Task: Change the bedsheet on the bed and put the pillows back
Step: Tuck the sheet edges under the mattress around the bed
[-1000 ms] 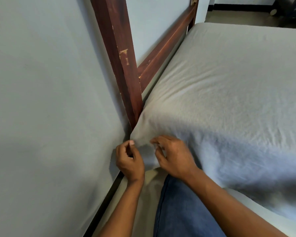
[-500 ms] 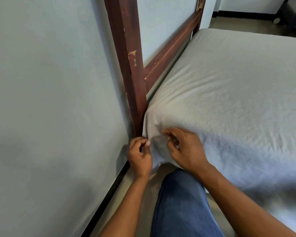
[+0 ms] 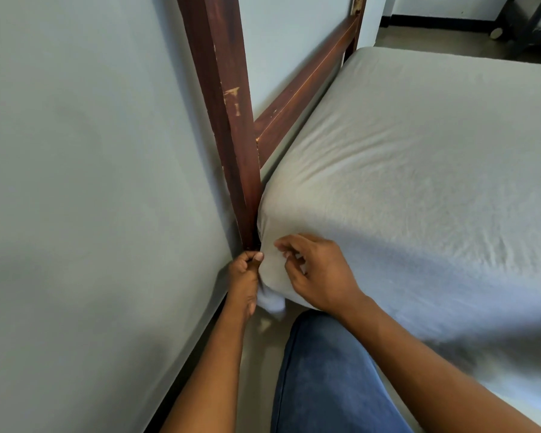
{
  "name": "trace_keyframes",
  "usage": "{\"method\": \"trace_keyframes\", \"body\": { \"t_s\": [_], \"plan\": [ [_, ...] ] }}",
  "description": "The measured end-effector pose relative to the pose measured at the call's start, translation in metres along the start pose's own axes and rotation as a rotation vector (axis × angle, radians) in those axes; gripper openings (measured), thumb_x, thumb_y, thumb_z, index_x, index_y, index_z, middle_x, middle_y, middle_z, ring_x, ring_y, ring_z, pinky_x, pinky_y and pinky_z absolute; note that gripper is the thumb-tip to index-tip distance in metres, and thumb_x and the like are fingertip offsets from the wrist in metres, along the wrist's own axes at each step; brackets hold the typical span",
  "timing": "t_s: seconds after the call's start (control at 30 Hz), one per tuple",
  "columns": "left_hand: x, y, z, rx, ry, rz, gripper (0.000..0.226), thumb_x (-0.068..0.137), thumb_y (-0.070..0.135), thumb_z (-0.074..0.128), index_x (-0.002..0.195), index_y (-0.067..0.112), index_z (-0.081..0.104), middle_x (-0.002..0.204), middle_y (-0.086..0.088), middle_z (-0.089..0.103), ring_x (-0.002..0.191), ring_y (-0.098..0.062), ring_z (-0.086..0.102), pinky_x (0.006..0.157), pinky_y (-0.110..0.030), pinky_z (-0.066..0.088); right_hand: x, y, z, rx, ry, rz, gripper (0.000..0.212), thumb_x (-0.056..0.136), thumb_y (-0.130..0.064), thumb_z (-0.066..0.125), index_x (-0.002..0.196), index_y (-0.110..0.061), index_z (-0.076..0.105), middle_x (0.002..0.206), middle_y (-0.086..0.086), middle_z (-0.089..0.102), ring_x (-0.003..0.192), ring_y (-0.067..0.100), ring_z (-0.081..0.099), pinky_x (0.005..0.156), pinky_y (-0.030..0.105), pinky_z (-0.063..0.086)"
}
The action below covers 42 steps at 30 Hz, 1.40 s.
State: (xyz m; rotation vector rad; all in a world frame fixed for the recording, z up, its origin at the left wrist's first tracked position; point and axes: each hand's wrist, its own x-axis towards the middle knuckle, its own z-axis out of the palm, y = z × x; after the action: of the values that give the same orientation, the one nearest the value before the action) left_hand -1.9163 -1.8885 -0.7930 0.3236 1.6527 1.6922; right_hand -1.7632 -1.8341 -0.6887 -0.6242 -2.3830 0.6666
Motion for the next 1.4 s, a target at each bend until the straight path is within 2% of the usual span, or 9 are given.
{"method": "trace_keyframes", "body": {
  "t_s": [0.37, 0.53, 0.7, 0.8, 0.97, 1.07, 1.17, 1.3, 1.4],
  "plan": [
    [0.0, 0.01, 0.007, 0.666, 0.223, 0.533, 0.009, 0.088, 0.012, 0.072, 0.08, 0.013, 0.07, 0.074, 0.001, 0.071, 0.067, -0.016, 0.065, 0.06, -0.031, 0.052, -0.002, 0.003, 0.051, -0.32, -0.196, 0.184, 0.03, 0.078, -0.016, 0.064, 0.106, -0.012, 0.071, 0.101, 0.009, 0.071, 0.084, 0.028, 0.069, 0.073, 0.04, 0.06],
    [0.005, 0.011, 0.022, 0.812, 0.421, 0.499, 0.023, 0.078, 0.031, 0.083, 0.07, 0.014, 0.068, 0.074, -0.006, 0.07, 0.066, -0.028, 0.064, 0.055, -0.03, 0.039, -0.009, 0.003, 0.064, -0.498, -0.296, 0.211, 0.059, 0.065, -0.018, 0.074, 0.121, -0.004, 0.067, 0.1, 0.012, 0.072, 0.08, 0.027, 0.07, 0.074, 0.035, 0.059],
    [0.006, 0.014, 0.024, 0.795, 0.445, 0.412, 0.024, 0.079, 0.033, 0.082, 0.071, 0.014, 0.07, 0.075, -0.007, 0.072, 0.067, -0.03, 0.066, 0.056, -0.034, 0.044, -0.005, -0.004, 0.063, -0.582, -0.32, 0.207, 0.04, 0.056, -0.022, 0.081, 0.093, -0.01, 0.069, 0.08, 0.008, 0.068, 0.058, 0.022, 0.064, 0.052, 0.028, 0.048],
    [0.004, 0.016, 0.025, 0.708, 0.432, 0.398, 0.023, 0.077, 0.028, 0.084, 0.068, 0.013, 0.07, 0.07, -0.005, 0.072, 0.062, -0.028, 0.065, 0.053, -0.033, 0.046, -0.012, 0.008, 0.064, -0.496, -0.255, 0.15, 0.055, 0.055, -0.019, 0.084, 0.106, -0.004, 0.071, 0.09, 0.011, 0.072, 0.068, 0.025, 0.07, 0.061, 0.029, 0.055],
    [0.006, 0.014, 0.022, 0.52, 0.348, 0.416, 0.024, 0.078, 0.016, 0.084, 0.062, 0.013, 0.066, 0.059, 0.006, 0.065, 0.053, -0.018, 0.062, 0.05, -0.034, 0.049, -0.014, 0.021, 0.074, -0.672, -0.304, 0.085, 0.07, 0.08, -0.026, 0.06, 0.143, 0.003, 0.052, 0.13, 0.02, 0.067, 0.111, 0.027, 0.07, 0.096, 0.032, 0.054],
    [0.001, 0.01, 0.012, 0.651, 0.234, 0.646, 0.01, 0.086, 0.011, 0.073, 0.076, 0.009, 0.075, 0.07, -0.002, 0.07, 0.061, -0.021, 0.064, 0.056, -0.039, 0.054, -0.002, 0.019, 0.076, -0.751, -0.337, 0.094, 0.054, 0.067, -0.042, 0.069, 0.114, -0.017, 0.078, 0.096, -0.003, 0.078, 0.076, 0.008, 0.073, 0.069, 0.019, 0.056],
    [-0.003, 0.003, -0.006, 0.834, 0.071, 1.048, 0.022, 0.091, 0.004, 0.059, 0.102, 0.0, 0.077, 0.091, -0.011, 0.071, 0.081, -0.025, 0.065, 0.072, -0.033, 0.055, 0.014, 0.015, 0.061, -0.692, -0.333, 0.146, 0.031, 0.055, -0.043, 0.087, 0.081, -0.027, 0.079, 0.061, -0.01, 0.069, 0.048, 0.006, 0.063, 0.046, 0.018, 0.045],
    [-0.001, -0.012, -0.025, 0.987, -0.185, 1.109, 0.044, 0.091, 0.002, 0.049, 0.132, -0.008, 0.06, 0.133, -0.02, 0.064, 0.129, -0.032, 0.056, 0.111, -0.043, 0.044, 0.015, 0.022, 0.057, -0.65, -0.293, 0.176, 0.027, 0.065, -0.031, 0.084, 0.09, -0.022, 0.08, 0.062, -0.003, 0.071, 0.05, 0.014, 0.066, 0.05, 0.021, 0.05],
    [0.0, -0.009, -0.021, 1.178, -0.25, 1.069, 0.05, 0.091, 0.014, 0.059, 0.138, -0.004, 0.057, 0.136, -0.018, 0.062, 0.13, -0.033, 0.054, 0.11, -0.044, 0.043, -0.008, 0.022, 0.072, -0.575, -0.324, 0.171, 0.056, 0.072, -0.027, 0.08, 0.122, -0.002, 0.071, 0.099, 0.014, 0.077, 0.08, 0.025, 0.076, 0.072, 0.032, 0.062]
  ]
}}
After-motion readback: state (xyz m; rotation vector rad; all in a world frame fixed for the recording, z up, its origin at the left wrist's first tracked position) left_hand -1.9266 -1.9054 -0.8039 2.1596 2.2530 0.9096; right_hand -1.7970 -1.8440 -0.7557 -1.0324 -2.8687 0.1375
